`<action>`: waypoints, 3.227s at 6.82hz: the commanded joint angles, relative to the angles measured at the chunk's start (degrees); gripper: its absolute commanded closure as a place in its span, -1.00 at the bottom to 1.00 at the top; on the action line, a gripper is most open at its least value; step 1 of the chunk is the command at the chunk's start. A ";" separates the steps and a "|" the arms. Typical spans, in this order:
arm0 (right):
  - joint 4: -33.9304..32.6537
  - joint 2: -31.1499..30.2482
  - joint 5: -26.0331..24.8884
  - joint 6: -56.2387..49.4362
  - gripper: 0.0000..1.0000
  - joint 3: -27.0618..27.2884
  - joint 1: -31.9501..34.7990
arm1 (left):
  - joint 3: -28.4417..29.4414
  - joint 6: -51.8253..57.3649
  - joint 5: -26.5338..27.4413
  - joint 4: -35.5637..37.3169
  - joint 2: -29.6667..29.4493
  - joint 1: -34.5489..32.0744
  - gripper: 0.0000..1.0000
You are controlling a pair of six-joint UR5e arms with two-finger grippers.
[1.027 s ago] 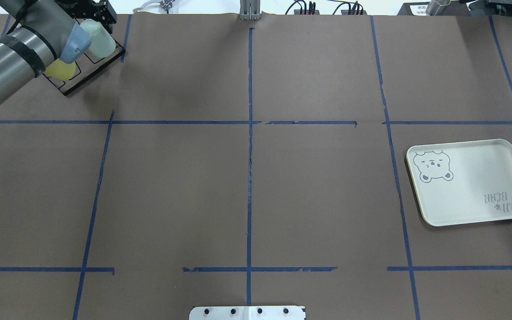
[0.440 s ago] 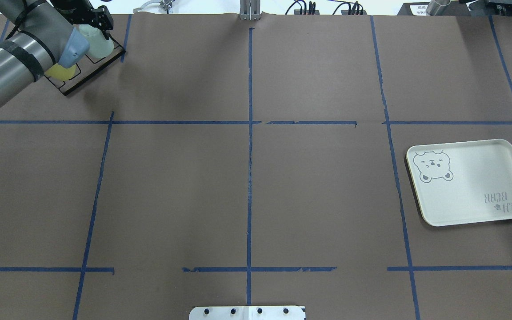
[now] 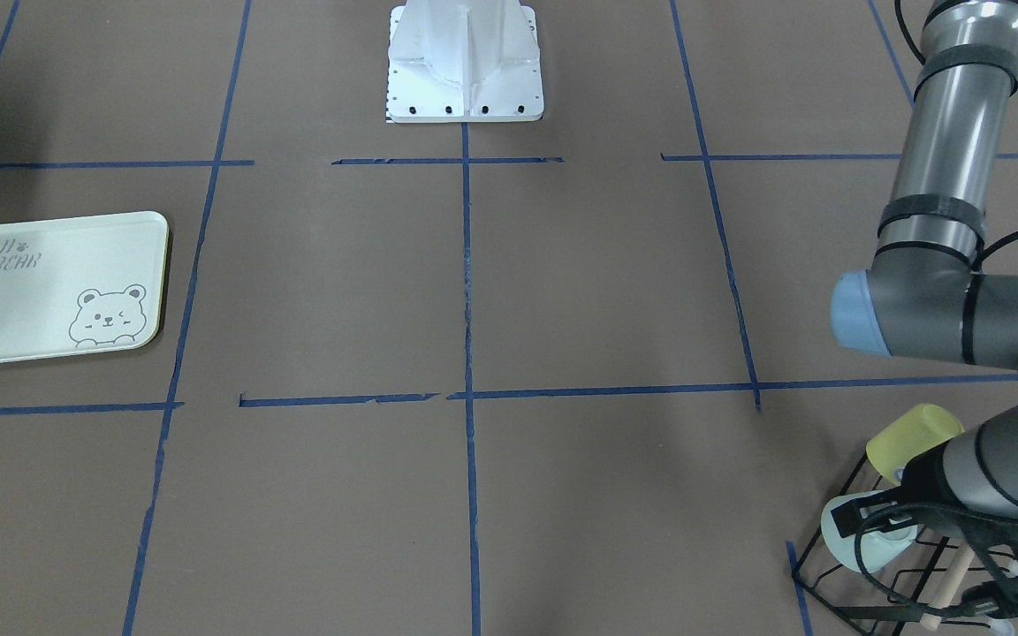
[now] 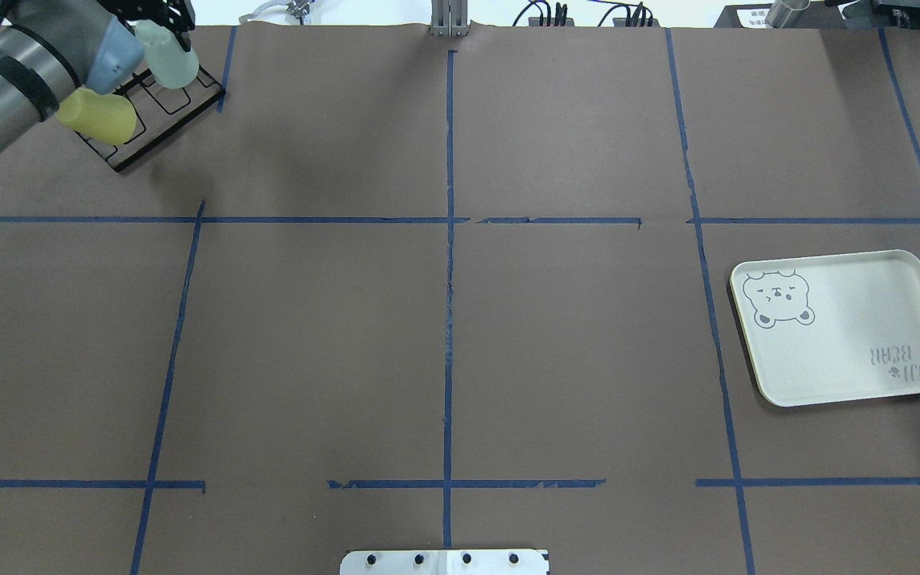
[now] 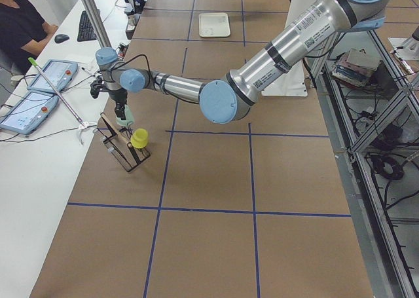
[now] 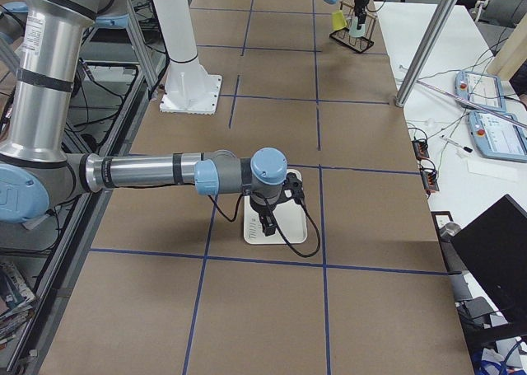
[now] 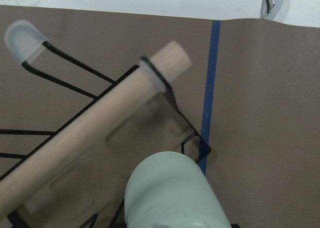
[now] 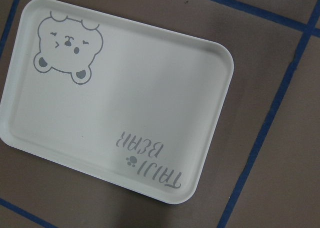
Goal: Left arm grabs green cup and hands to right arm on tray
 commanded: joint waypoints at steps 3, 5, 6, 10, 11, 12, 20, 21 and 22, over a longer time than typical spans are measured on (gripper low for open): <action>1.79 0.52 3.81 0.78 -1.00 0.16 -0.26 | -24.24 -7.13 -2.22 12.68 6.43 0.51 1.00; 9.23 4.55 4.45 13.82 -1.00 -0.02 -5.07 | -34.01 -18.92 2.95 9.88 9.87 10.42 1.00; 13.10 7.79 4.18 23.28 -1.00 -0.10 -8.32 | -35.01 -26.80 5.41 6.21 9.71 15.08 0.99; 28.66 20.08 3.04 55.33 -1.00 -0.63 -19.56 | -36.69 -58.63 16.29 -29.60 12.60 27.40 0.98; 34.88 22.21 0.86 65.03 -1.00 -0.63 -23.43 | -36.69 -62.61 19.47 -38.99 13.56 30.48 0.98; 41.81 23.89 -0.11 73.74 -1.00 -0.81 -27.12 | -36.51 -63.09 19.50 -47.70 15.57 31.12 0.98; 90.75 32.59 -27.88 119.17 -1.00 -3.62 -48.33 | -30.72 -90.77 21.43 -94.23 19.11 36.04 0.91; 90.84 33.65 -27.90 120.22 -1.00 -3.62 -48.34 | -30.71 -91.04 21.35 -96.81 19.02 37.35 0.93; 90.84 34.10 -27.90 120.32 -1.00 -3.62 -48.34 | -30.54 -95.39 21.43 -102.05 19.37 39.10 0.97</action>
